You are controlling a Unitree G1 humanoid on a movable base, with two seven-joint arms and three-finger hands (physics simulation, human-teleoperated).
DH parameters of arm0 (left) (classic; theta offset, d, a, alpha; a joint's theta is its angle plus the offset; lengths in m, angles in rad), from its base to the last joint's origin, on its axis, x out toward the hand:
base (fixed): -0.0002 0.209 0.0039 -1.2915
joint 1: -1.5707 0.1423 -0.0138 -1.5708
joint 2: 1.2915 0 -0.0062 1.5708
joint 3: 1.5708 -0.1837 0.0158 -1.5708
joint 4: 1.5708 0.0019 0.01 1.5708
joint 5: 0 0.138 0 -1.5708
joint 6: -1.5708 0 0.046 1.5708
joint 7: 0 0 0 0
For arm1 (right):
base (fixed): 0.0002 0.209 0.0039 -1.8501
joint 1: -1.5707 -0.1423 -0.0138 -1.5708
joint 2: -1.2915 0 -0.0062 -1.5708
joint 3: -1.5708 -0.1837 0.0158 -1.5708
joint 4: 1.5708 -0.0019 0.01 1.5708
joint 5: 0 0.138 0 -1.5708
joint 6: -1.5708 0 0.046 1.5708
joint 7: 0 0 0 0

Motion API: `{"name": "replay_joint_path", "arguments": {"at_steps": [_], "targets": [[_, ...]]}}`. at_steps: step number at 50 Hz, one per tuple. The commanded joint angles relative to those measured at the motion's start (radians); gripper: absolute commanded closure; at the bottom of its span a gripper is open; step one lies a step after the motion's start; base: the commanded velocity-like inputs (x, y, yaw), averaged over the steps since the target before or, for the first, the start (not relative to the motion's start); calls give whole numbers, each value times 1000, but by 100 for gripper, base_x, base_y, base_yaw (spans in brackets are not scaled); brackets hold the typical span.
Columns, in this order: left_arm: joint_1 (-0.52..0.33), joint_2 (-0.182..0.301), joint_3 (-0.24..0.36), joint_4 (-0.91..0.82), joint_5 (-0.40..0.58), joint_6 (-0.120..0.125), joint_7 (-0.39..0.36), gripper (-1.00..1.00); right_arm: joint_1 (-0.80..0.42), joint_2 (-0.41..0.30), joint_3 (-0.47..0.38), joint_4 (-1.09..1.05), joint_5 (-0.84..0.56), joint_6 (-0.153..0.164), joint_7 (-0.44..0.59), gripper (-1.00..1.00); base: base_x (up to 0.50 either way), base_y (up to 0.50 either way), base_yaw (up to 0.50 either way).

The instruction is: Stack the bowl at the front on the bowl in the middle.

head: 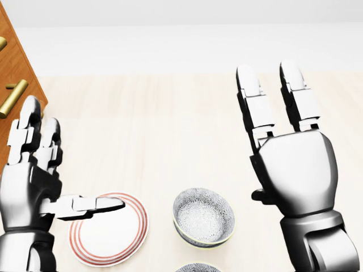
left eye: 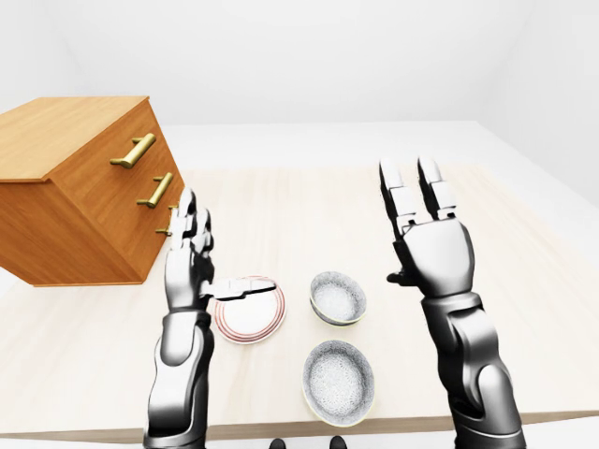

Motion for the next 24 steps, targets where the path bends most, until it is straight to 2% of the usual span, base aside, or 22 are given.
{"name": "replay_joint_path", "arguments": {"at_steps": [1, 6, 9, 24], "targets": [[-4, -2, 21, -453, -82, 0, 31, -100, -63, 0, -61, -137, 125, 0, 147, -100, 0, 0, 0], [-40, 9, 44, -572, -116, 0, 53, -100, -72, 1, -69, -174, 148, 0, 180, -100, 0, 0, 0], [-54, 11, 54, -623, -139, 0, 66, -100, -81, 4, -74, -236, 181, 0, 235, -100, 0, 0, 0], [-104, 41, 96, -708, -232, 0, 126, -100, -90, 22, -68, -372, 232, 0, 347, -100, 0, 0, 0]]}}
